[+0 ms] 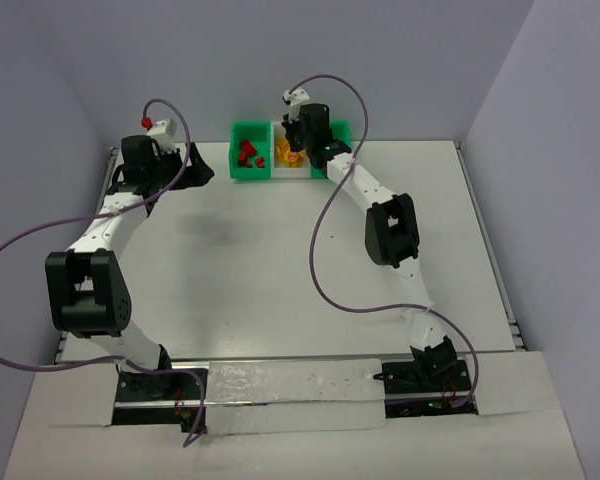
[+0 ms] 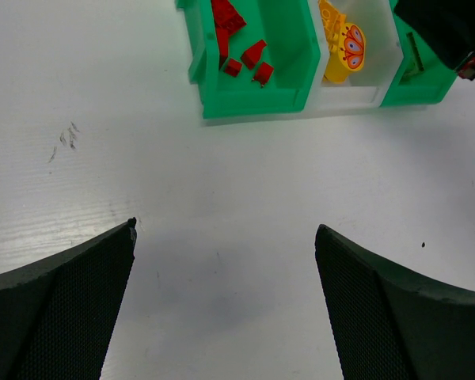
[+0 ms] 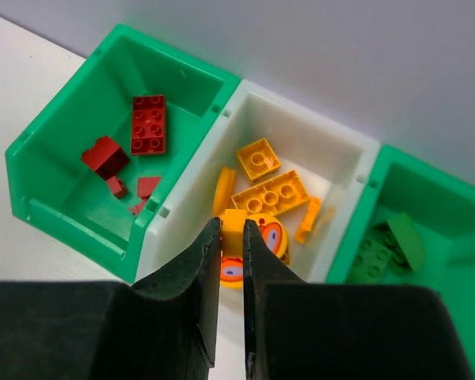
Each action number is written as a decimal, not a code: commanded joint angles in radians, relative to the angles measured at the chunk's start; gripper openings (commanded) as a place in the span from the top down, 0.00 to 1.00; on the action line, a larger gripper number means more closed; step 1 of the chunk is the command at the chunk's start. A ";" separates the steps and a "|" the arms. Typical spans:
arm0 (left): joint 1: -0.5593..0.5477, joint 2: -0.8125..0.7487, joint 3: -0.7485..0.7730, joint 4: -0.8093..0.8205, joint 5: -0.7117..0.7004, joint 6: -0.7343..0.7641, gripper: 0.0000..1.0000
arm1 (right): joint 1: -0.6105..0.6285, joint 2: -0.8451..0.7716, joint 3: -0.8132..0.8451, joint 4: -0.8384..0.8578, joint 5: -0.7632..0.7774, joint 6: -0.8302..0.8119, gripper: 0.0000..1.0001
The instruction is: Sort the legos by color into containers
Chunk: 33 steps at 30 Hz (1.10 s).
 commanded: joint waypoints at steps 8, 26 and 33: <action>0.004 0.003 0.061 0.017 0.031 -0.008 0.01 | -0.016 0.086 0.097 0.248 0.008 0.037 0.53; 0.004 -0.094 0.053 -0.080 -0.009 0.131 0.01 | -0.029 -0.474 -0.221 -0.005 -0.126 0.033 0.00; 0.004 -0.237 -0.094 -0.094 -0.060 0.199 0.01 | -0.147 -0.931 -0.759 -0.186 -0.024 0.033 0.00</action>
